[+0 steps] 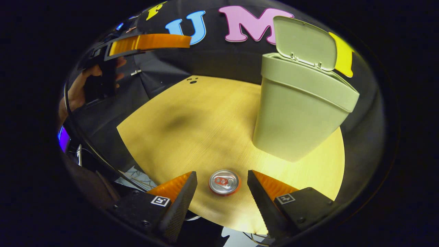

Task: Press the lid of the desktop garbage bin to open it, pick up the crumpled paper on the desktop and throw it into the bin, then pick up the pop can on the desktop and drop it into the bin, and finally close the garbage bin lid.

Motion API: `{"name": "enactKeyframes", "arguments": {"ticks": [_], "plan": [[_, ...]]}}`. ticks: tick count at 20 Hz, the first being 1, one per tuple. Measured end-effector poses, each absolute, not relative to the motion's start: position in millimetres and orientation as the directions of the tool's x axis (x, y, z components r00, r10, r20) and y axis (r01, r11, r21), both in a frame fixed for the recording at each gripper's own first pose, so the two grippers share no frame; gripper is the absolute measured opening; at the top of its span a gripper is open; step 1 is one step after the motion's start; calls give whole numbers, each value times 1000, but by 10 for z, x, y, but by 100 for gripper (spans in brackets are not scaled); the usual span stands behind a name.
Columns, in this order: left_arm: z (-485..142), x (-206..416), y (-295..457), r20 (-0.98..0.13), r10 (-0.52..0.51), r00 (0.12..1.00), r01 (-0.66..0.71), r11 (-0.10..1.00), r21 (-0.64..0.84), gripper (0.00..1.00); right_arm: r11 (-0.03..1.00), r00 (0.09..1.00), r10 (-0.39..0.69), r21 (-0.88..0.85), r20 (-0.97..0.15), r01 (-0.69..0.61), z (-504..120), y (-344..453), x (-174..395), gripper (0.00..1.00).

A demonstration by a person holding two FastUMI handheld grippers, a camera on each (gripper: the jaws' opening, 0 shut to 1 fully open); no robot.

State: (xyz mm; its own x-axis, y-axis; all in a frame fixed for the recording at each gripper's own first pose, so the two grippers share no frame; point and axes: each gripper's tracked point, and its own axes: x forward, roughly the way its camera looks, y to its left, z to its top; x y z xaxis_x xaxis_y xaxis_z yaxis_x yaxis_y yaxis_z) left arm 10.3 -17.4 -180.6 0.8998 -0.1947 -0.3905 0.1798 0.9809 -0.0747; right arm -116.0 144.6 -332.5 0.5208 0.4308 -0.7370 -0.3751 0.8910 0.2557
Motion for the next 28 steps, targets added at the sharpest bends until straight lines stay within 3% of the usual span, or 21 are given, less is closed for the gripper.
{"name": "enactKeyframes", "arguments": {"ticks": [13,22,28], "plan": [[-1989,-332,169,-451,-94,888,61,994,-86,98,864,407,437,250,-802,-436,-3837,1553,-1244,95],[-2101,-417,230,-480,-76,874,34,995,-96,98,856,381,433,239,-817,-458,-3931,1523,-1224,87],[-2151,-423,253,-490,-74,869,32,995,-95,98,854,387,438,242,-811,-460,-3825,1519,-1172,87]]}}
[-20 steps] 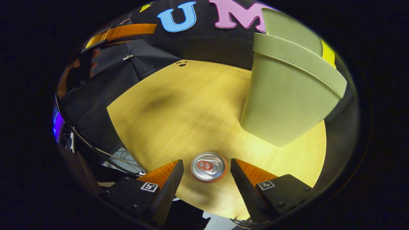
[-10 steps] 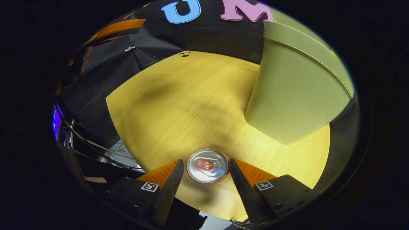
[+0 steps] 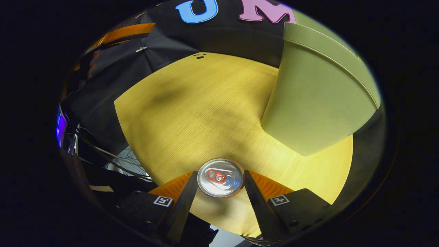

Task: Press the lid of the desktop garbage bin to open it, pick up the crumpled paper on the desktop and throw it into the bin, then pick up the pop can on the desktop and drop it into the bin, and finally close the garbage bin lid.

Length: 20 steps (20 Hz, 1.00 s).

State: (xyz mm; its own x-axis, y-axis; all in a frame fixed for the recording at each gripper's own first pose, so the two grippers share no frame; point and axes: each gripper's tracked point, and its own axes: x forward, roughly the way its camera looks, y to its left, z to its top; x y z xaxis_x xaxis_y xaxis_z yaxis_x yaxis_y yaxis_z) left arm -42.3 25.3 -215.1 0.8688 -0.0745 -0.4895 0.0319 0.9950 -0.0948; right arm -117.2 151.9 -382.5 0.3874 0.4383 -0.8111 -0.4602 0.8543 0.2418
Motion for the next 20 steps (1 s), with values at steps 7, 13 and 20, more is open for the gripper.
{"name": "enactKeyframes", "arguments": {"ticks": [7,13,20], "plan": [[-2175,-346,248,-483,-79,872,34,994,-102,97,850,437,477,274,-762,-451,-3231,1452,-1057,86],[-2224,-327,213,-486,-85,870,29,992,-123,98,832,475,531,323,-702,-451,-2683,1380,-962,86],[-2265,-366,245,-485,-70,872,-3,989,-147,98,829,555,553,343,-621,-442,-2052,1173,-769,86]]}}
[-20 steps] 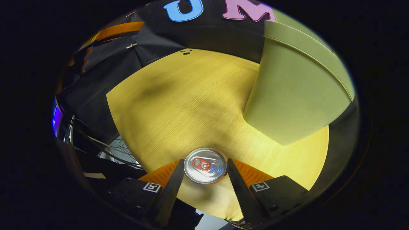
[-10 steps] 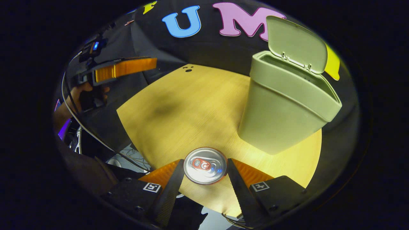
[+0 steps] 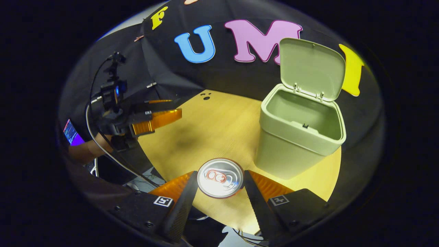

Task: Press the lid of the desktop garbage bin to open it, pick up the crumpled paper on the desktop and throw it into the bin, then pick up the pop can on the desktop and drop it into the bin, and finally close the garbage bin lid.

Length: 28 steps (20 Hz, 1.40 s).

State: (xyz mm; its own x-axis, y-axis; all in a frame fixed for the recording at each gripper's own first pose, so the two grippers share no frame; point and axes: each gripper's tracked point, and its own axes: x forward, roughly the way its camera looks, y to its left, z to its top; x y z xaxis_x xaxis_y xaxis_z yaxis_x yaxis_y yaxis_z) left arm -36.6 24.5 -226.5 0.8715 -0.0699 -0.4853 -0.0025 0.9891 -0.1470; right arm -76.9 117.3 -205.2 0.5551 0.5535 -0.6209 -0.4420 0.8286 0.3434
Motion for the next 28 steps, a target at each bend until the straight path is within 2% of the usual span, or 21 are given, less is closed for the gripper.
{"name": "enactKeyframes", "arguments": {"ticks": [9,14,18,21,28], "plan": [[-2282,-425,331,-489,-50,871,-29,988,-152,98,854,711,519,322,-474,-408,-1209,794,-107,86],[-2289,-455,337,-495,-46,868,-32,988,-149,98,883,781,460,312,-423,-351,-1041,507,333,86],[-2289,-475,349,-497,-45,867,-31,989,-143,97,906,812,408,298,-417,-302,-1108,300,683,86],[-2294,-479,355,-499,-44,866,-34,988,-147,98,925,813,367,275,-453,-264,-1338,171,908,86],[-2371,-493,408,-516,-39,856,-46,988,-150,97,939,762,339,246,-552,-239,-1936,185,1170,86]]}}
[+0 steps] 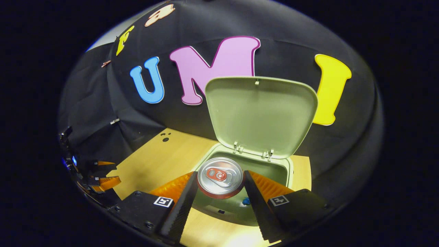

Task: Press the lid of the desktop garbage bin to open it, pick up the crumpled paper on the desktop and throw it into the bin, then pick up the pop can on the desktop and drop it into the bin, and finally close the garbage bin lid.

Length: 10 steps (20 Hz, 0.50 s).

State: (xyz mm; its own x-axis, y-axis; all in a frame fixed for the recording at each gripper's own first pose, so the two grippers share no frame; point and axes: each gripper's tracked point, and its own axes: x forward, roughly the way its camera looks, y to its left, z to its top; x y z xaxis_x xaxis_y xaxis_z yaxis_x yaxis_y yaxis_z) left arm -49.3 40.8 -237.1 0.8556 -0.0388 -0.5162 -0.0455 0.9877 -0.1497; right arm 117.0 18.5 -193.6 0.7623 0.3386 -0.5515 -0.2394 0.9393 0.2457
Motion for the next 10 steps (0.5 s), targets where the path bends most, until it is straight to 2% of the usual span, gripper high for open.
{"name": "enactKeyframes", "arguments": {"ticks": [9,10], "plan": [[-2404,-520,493,-525,-24,851,-68,986,-155,98,944,711,328,227,-622,-237,-2296,331,1131,87],[-2419,-537,495,-527,-22,849,-71,985,-155,97,944,709,329,230,-624,-236,-2310,335,1128,83]]}}
